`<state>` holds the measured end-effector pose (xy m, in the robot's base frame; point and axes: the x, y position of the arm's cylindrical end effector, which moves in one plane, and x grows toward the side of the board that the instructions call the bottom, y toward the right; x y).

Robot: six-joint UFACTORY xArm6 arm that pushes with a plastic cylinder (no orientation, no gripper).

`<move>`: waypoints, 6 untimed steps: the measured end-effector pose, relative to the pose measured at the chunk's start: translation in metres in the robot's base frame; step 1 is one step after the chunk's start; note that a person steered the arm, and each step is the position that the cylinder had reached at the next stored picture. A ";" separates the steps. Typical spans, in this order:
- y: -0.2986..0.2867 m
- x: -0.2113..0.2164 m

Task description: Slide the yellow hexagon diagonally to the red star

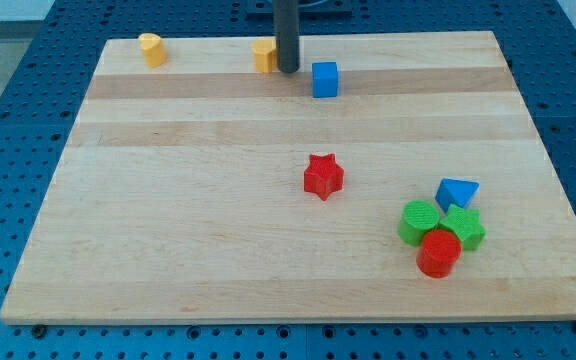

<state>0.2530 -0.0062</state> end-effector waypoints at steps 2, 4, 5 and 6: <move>-0.016 -0.048; -0.051 -0.030; -0.051 0.007; -0.051 0.050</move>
